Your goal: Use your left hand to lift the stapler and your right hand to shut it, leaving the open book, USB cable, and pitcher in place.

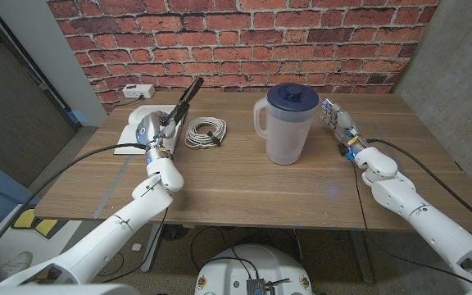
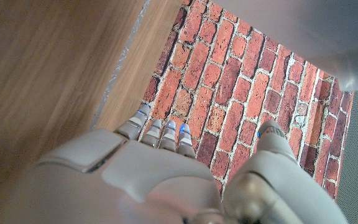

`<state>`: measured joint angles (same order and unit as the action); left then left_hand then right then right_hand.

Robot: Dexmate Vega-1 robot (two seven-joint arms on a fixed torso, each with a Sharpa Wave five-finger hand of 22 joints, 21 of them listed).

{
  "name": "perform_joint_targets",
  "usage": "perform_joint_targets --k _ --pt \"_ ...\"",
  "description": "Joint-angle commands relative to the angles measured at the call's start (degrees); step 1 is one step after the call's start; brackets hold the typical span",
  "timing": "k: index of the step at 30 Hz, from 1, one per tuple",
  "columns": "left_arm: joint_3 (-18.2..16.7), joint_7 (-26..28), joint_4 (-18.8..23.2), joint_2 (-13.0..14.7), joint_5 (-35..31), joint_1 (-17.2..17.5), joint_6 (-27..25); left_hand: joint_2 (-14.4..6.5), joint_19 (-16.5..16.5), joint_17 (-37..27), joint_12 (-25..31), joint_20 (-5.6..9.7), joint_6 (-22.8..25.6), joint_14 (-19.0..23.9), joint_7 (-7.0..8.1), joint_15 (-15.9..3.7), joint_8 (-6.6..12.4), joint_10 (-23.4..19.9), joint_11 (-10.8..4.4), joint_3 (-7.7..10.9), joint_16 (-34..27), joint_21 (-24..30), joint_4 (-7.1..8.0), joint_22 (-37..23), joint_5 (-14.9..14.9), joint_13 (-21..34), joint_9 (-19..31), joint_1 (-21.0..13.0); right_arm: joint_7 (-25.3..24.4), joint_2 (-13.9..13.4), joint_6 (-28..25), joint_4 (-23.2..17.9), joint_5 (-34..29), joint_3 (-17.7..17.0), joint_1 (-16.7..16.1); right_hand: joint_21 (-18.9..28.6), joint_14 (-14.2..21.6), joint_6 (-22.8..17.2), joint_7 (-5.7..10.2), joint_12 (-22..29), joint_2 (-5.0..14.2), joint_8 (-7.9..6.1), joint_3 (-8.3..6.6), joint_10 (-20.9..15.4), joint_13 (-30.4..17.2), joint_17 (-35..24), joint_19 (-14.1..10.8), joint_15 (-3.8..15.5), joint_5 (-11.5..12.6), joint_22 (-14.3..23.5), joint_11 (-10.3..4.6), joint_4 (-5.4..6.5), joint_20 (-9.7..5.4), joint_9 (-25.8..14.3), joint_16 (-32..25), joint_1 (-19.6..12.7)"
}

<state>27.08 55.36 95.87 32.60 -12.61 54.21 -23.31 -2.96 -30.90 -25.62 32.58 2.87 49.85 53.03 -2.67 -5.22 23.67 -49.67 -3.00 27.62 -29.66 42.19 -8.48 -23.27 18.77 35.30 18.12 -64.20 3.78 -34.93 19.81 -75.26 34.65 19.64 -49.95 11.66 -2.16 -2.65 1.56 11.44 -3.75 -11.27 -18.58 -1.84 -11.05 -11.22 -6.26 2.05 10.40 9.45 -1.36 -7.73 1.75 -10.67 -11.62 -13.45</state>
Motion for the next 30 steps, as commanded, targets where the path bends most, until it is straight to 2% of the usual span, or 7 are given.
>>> perform_joint_targets --k 1,7,9,12,15,30 --pt "0.18 -0.89 -0.22 -0.68 -2.19 -0.46 2.01 -3.88 0.46 -0.24 -0.53 0.23 3.13 1.67 3.41 -6.53 -0.32 -3.53 -3.64 1.41 0.25 0.59 -1.38 -0.18 -0.07 0.23 0.02 -3.87 -1.54 -2.24 0.19 -3.59 -0.18 -2.02 -2.12 -0.12 -0.14 -0.03 0.15 -0.02 0.47 0.1 0.08 -0.17 -0.32 -0.1 -0.14 2.02 0.18 0.33 0.04 0.03 0.2 -0.13 -0.13 -0.23" --pt "0.16 -0.79 -0.47 -1.02 -2.38 -0.15 3.0 -3.9 0.63 -0.25 -0.7 0.28 3.14 1.76 3.47 -6.58 -0.43 -3.63 -3.68 1.42 0.43 1.06 -1.37 -0.16 -0.14 0.33 -0.11 -3.86 -2.15 -3.2 -0.34 -5.23 -0.22 -2.67 -2.97 -0.17 -0.06 0.02 -0.02 0.02 0.52 0.12 0.15 -0.24 -0.32 -0.09 -0.23 1.74 0.18 0.33 0.31 0.05 0.17 -0.13 -0.16 -0.24" --pt "0.05 -0.73 -0.54 -1.01 -2.31 0.05 3.74 -3.91 0.71 -0.22 -0.84 0.31 3.15 1.74 3.53 -6.76 -0.49 -3.53 -3.73 1.4 0.58 1.29 -1.28 -0.15 -0.18 0.38 -0.17 -3.72 -2.29 -3.24 -0.1 -5.46 -0.3 -2.83 -3.09 -0.15 0.28 0.07 0.07 -0.01 0.55 0.13 0.21 -0.17 -0.33 -0.08 -0.47 1.18 0.18 0.33 0.48 0.06 0.75 -0.13 -0.29 -0.25" --pt "-0.19 -0.67 -0.32 -1.04 -2.24 0.4 4.2 -3.98 0.82 -0.31 -0.99 0.29 3.12 1.71 3.57 -6.74 -0.56 -3.46 -3.77 1.39 0.64 1.52 -1.3 -0.13 -0.22 0.4 -0.23 -3.75 -2.58 -3.57 0.0 -6.22 -0.56 -3.07 -3.36 -0.19 0.48 0.15 0.59 0.05 0.6 0.15 0.24 -0.29 -0.34 -0.08 -0.53 1.47 0.18 0.33 0.46 0.05 0.82 -0.13 -0.36 -0.3" --pt "-0.35 -0.59 -0.09 -0.87 -2.37 0.77 4.91 -3.92 0.93 -0.41 -1.16 0.3 3.18 1.67 3.62 -6.95 -0.61 -3.55 -3.87 1.34 0.71 1.8 -1.39 -0.1 -0.29 0.33 -0.31 -3.8 -2.8 -3.93 -0.13 -6.94 -0.86 -3.22 -3.51 -0.2 0.48 0.12 0.6 0.1 0.65 0.13 0.25 -0.4 -0.35 -0.07 -0.63 1.51 0.18 0.33 0.3 0.04 0.31 -0.13 -0.35 -0.35" --pt "-1.85 1.27 1.27 -0.78 -2.77 3.85 8.33 -3.81 1.36 -0.21 -1.76 0.82 3.37 1.94 4.17 -7.26 -0.82 -4.0 -3.86 1.37 1.44 3.06 -1.23 0.13 -0.47 0.3 -0.63 -3.46 -4.74 -5.66 -1.02 -10.52 -3.28 -3.71 -4.31 -0.32 0.54 -0.44 0.61 0.2 0.84 -0.1 0.26 -0.65 -0.39 -0.06 -0.63 1.86 0.19 0.34 0.06 -0.01 0.26 -0.14 -0.34 -0.55"
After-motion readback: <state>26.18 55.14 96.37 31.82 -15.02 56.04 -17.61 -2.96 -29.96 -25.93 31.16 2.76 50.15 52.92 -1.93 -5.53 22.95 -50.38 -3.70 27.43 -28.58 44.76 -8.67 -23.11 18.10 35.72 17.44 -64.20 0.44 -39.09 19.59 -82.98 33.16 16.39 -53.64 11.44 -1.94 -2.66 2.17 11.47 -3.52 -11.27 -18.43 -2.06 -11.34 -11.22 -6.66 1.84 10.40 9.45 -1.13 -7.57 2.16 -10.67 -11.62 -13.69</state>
